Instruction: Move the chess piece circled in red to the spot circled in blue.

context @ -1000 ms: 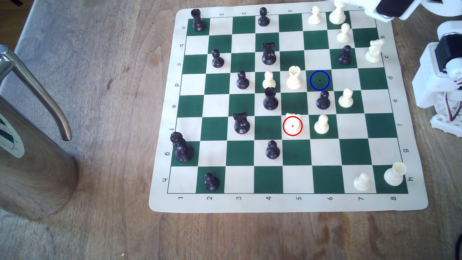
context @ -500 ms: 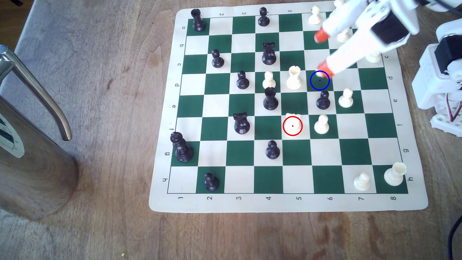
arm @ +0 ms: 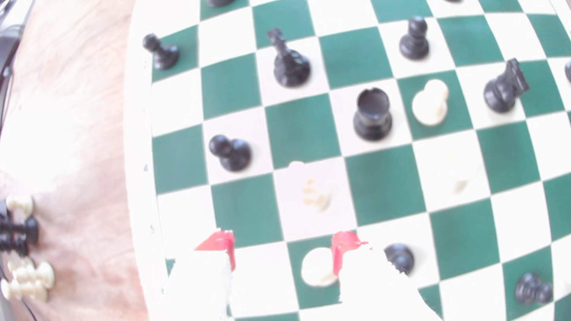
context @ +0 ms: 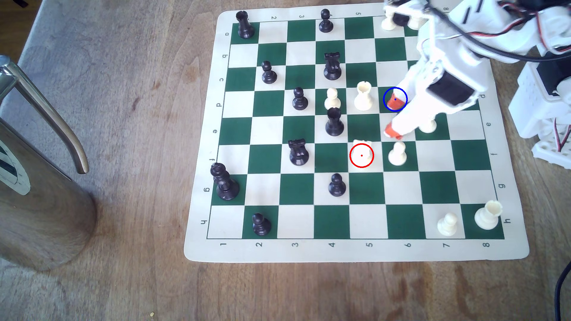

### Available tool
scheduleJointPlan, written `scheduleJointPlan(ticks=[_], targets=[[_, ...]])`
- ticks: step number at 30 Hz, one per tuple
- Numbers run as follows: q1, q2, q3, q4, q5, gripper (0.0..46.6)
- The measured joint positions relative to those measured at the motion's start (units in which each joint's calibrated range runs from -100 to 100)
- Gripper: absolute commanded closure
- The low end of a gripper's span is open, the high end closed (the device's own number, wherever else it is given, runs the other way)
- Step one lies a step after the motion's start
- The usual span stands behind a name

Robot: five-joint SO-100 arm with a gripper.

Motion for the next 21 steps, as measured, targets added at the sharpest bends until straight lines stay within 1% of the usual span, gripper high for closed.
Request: scheduleJointPlan(ticks=[2, 7, 12, 17, 21], targets=[[-0.15, 3.6, 0.0, -2.31, -1.76, 27.5], [-0.88, 7.88, 0.0, -4.94, -3.52, 27.0], [0.15, 13.66, 0.0, -7.33, -3.66, 27.2], [0.07, 18.85, -0.27, -7.89, -3.47, 28.9], [0.07, 25.22, -5.51, -7.89, -3.03, 29.3]])
